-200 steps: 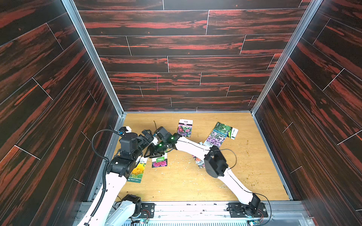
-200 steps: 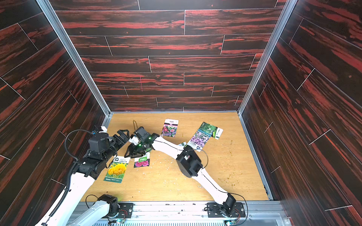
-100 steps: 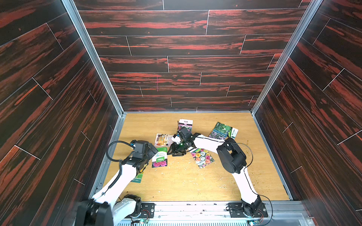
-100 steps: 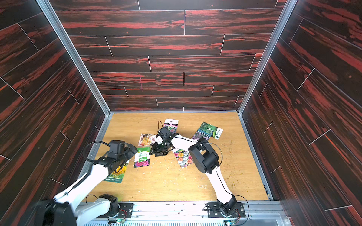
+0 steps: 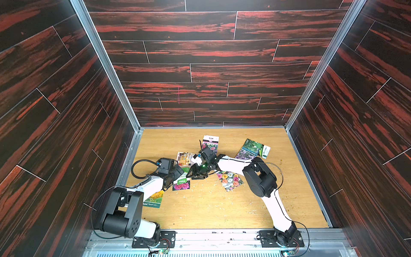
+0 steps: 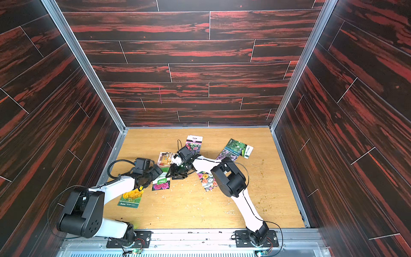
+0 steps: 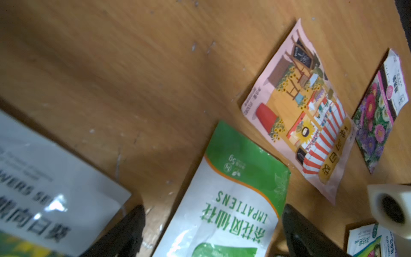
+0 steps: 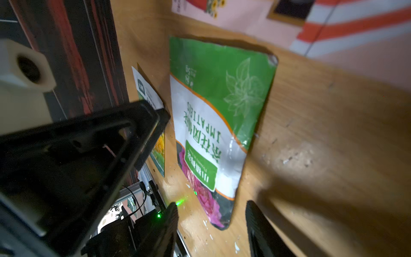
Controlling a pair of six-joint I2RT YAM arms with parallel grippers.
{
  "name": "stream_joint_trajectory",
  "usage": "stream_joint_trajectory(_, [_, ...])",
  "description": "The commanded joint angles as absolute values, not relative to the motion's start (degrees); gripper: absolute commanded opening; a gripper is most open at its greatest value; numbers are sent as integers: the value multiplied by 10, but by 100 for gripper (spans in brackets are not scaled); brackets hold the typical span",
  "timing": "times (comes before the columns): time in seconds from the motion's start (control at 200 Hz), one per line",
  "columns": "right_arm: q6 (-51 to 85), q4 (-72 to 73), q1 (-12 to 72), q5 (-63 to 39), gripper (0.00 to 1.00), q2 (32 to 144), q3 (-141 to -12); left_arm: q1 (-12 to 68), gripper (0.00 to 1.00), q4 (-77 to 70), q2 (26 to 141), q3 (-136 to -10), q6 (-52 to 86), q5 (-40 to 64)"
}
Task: Arrange the seed packets in a row
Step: Pick up the seed packet from the center of the board.
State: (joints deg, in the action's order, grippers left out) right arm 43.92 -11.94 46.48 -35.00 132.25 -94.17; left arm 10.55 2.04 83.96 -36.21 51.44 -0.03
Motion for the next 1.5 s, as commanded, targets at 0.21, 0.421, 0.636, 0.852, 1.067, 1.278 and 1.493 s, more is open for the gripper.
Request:
stream_joint_trajectory(0.21, [469, -70, 460, -386, 51, 1346, -919, 102, 78, -41, 874, -358, 506, 75])
stream_joint_trajectory(0.421, [489, -32, 453, -389, 50, 1336, -889, 102, 52, -89, 885, -358, 518, 141])
stream_joint_trajectory(0.636, [502, -2, 438, -385, 50, 1313, -847, 102, 16, -101, 864, -362, 521, 166])
stream_joint_trajectory(0.852, [507, 10, 427, -389, 50, 1309, -831, 102, 10, -123, 858, -366, 532, 200])
stream_joint_trajectory(1.067, [509, 17, 425, -390, 49, 1305, -825, 102, 14, -139, 889, -369, 530, 229])
stream_joint_trajectory(1.278, [507, 21, 417, -390, 49, 1299, -812, 102, 27, -143, 940, -374, 529, 256])
stream_joint_trajectory(1.493, [507, 26, 412, -390, 49, 1295, -803, 102, 0, -137, 946, -380, 525, 265])
